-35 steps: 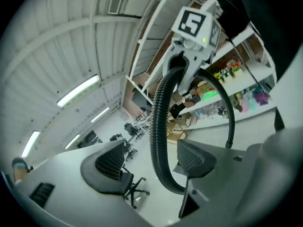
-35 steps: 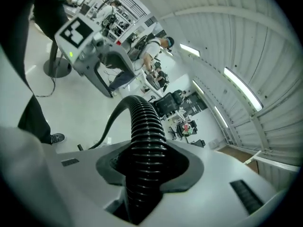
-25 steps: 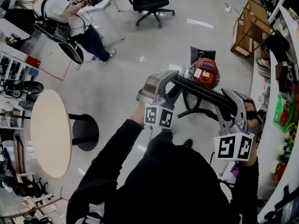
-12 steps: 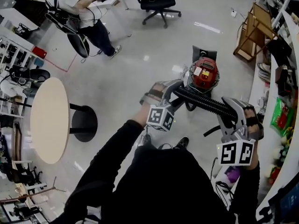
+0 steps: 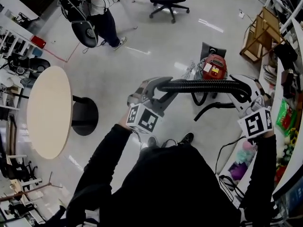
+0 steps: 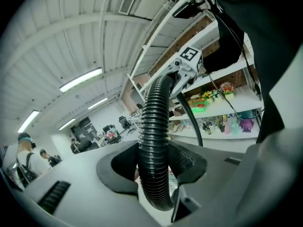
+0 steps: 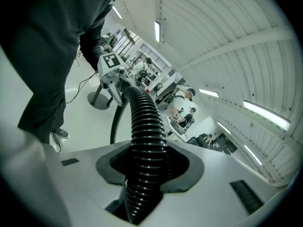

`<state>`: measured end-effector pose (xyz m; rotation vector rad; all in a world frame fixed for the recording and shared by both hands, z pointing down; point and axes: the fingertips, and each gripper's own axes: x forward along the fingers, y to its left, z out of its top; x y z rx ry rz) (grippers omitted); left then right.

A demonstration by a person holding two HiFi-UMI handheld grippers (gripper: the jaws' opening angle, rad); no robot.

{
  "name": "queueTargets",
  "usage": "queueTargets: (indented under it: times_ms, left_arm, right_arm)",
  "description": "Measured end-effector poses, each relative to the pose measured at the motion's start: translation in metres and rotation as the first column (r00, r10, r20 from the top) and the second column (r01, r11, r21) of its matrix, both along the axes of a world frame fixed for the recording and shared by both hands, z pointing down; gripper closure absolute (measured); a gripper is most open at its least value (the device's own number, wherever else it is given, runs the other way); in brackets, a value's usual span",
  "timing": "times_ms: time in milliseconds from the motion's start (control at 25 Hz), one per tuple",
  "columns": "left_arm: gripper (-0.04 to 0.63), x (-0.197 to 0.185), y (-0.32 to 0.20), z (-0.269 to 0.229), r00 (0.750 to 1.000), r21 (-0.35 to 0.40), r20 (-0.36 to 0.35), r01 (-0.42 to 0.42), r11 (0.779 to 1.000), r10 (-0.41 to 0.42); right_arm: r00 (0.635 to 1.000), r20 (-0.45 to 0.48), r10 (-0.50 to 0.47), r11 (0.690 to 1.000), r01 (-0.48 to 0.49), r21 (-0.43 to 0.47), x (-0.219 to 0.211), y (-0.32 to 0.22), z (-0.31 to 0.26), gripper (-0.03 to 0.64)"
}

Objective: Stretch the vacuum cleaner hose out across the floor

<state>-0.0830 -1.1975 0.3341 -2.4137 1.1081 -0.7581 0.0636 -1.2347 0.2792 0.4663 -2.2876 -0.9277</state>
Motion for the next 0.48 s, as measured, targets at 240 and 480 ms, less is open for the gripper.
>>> queueTargets:
  times_ms: [240, 480]
  left_arm:
    - [0.408, -0.072, 0.061, -0.036, 0.976, -0.050, -0.219, -0.021, 0.999, 0.010]
    - [0.407, -0.148, 0.128, -0.050, 0.762, -0.171, -0.648, -0.137, 0.976, -0.006]
  right_arm:
    - [1.000, -0.025, -0.019, 0.993, 0.021, 0.113, -0.112, -0.020, -0.021, 0.460]
    - [0.992, -0.121, 0.037, 0.950, 0.003, 0.314, -0.286, -0.040, -0.027, 0.460]
